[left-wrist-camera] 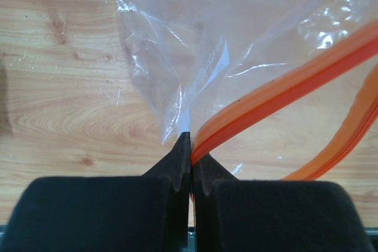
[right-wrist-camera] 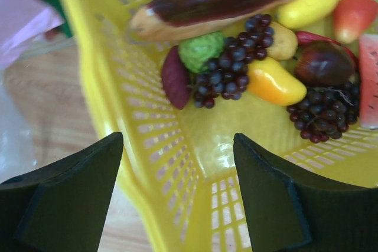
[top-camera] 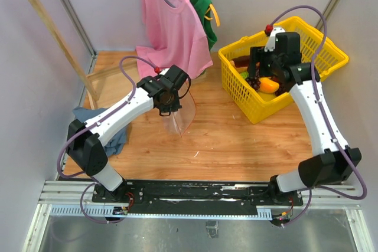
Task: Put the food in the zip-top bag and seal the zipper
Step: Pick up the fake fruit from the bin.
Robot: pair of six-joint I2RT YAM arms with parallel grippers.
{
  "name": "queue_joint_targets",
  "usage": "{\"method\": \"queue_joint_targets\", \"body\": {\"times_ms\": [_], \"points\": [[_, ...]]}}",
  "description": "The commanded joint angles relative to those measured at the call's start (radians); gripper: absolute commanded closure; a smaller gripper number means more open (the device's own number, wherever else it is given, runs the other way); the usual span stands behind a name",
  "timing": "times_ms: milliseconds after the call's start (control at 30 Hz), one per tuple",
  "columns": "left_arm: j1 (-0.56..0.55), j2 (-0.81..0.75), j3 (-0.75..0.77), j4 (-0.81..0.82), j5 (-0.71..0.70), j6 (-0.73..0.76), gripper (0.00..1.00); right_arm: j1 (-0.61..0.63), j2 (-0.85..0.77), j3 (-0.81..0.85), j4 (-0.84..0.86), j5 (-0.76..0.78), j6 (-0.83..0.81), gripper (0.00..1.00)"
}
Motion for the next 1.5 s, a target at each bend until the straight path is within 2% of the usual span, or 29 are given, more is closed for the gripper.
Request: {"method": "queue_joint_targets", "body": {"times_ms": [0,300,533,733,867,967,1100,1367,1467], "points": [[-0.004,-0.005,0.027,0.001,-0.024,-0.003,1.00,-0.093,0.111,0.042,0.011,0.019,0.071,0.23],[-0.004,0.006,0.035,0.008,-0.017,0.013,1.00,-0.140,0.358,0.005,0.166,0.036,0.221,0.19],[-0.004,0.016,0.031,0.022,0.010,0.028,1.00,-0.152,0.525,-0.044,0.326,0.026,0.303,0.21],[-0.004,0.017,0.030,0.026,0.009,0.039,1.00,-0.169,0.632,-0.047,0.383,-0.054,0.296,0.39],[-0.004,0.013,0.025,0.028,0.013,0.039,1.00,-0.181,0.651,-0.077,0.400,-0.047,0.297,0.46],[-0.003,0.012,0.021,0.034,0.018,0.040,1.00,-0.191,0.657,-0.087,0.388,-0.068,0.285,0.63],[-0.003,0.007,0.022,0.026,0.013,0.040,1.00,-0.198,0.586,-0.129,0.399,-0.093,0.251,0.82],[-0.003,-0.002,0.026,0.009,0.000,0.040,1.00,-0.198,0.394,-0.171,0.386,-0.109,0.190,0.98],[-0.003,-0.008,0.027,0.004,-0.001,0.036,1.00,-0.198,0.321,-0.201,0.394,-0.088,0.176,0.99]]}}
